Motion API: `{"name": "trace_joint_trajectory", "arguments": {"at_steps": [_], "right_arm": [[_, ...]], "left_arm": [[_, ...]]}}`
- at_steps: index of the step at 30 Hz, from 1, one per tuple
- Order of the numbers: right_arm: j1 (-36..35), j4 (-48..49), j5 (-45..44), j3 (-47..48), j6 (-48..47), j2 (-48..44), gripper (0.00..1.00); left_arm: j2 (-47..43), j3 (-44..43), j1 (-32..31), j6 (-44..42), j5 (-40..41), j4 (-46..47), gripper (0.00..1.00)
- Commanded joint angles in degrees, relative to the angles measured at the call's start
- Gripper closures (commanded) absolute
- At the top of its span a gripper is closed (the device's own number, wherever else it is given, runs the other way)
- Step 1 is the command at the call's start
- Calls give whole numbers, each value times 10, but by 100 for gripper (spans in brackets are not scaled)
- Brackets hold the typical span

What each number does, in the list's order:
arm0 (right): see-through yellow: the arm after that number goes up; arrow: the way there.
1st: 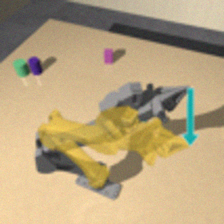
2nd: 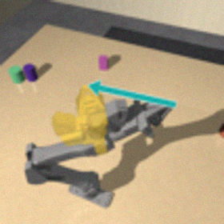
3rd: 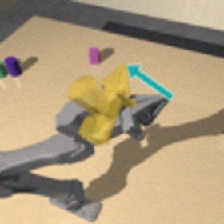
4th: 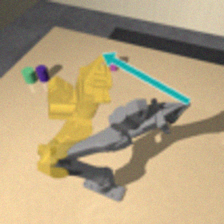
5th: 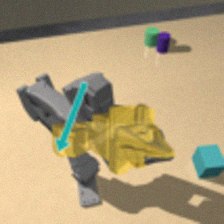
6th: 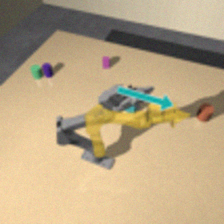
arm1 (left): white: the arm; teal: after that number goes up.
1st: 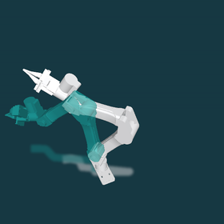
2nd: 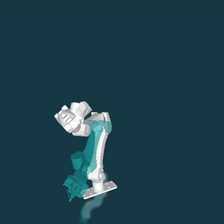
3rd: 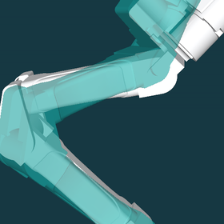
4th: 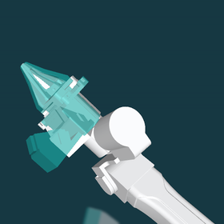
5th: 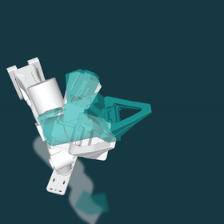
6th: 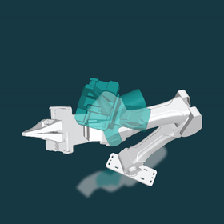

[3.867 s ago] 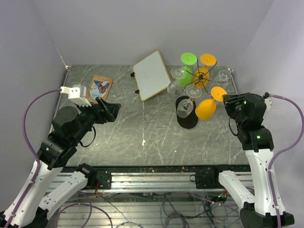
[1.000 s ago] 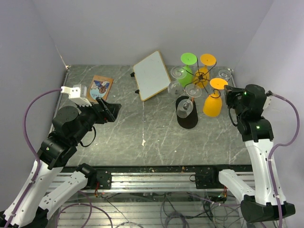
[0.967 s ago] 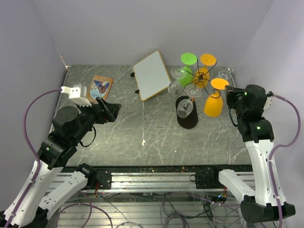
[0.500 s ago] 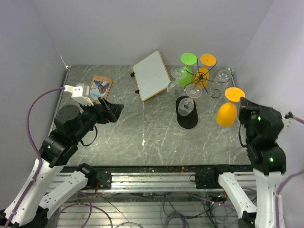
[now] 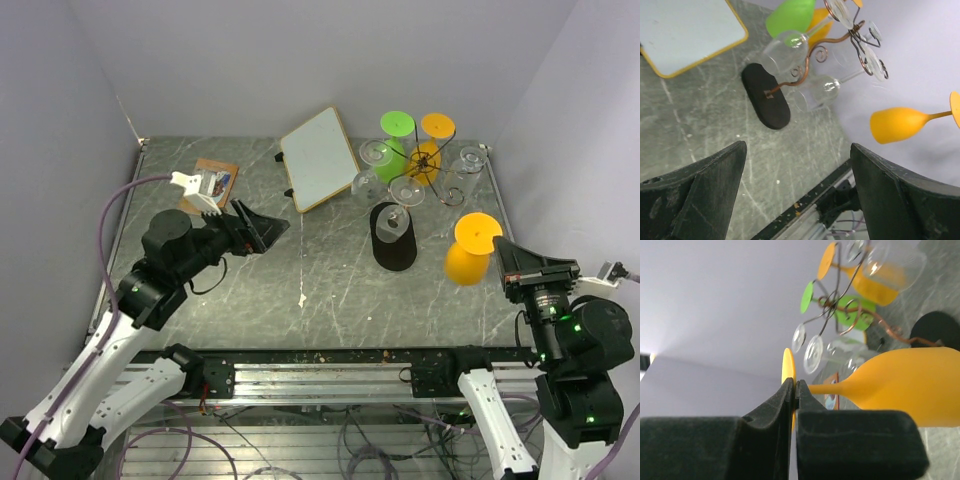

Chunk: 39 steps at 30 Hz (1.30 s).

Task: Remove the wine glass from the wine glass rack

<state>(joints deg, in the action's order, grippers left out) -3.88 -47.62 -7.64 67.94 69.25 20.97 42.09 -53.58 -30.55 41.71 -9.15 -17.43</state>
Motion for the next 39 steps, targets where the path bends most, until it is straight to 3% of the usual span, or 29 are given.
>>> {"name": "trace_joint_trajectory", "arguments": {"at_steps": [1,4,8,16,24,33,39], "right_arm": [[-3,17,133,23,-11,-1,100],[-4,77,218,0,39,-4,100],[-3,241,325,-52,138,-1,100],[-4,450,381,-80,287,51,100],[-3,641,422,-124,406,117,100],[-4,749,446,-157,479,157,100],[-4,762,446,-171,489,161,100]], "left_arm": [[14,25,3,66,-81,103,5],[17,48,3,102,-115,161,5],[20,79,3,153,-159,248,5],[58,127,2,288,-234,514,5],[140,136,-46,385,-226,760,5],[211,122,-99,408,-206,857,5],[244,97,-119,410,-198,879,2]]}}
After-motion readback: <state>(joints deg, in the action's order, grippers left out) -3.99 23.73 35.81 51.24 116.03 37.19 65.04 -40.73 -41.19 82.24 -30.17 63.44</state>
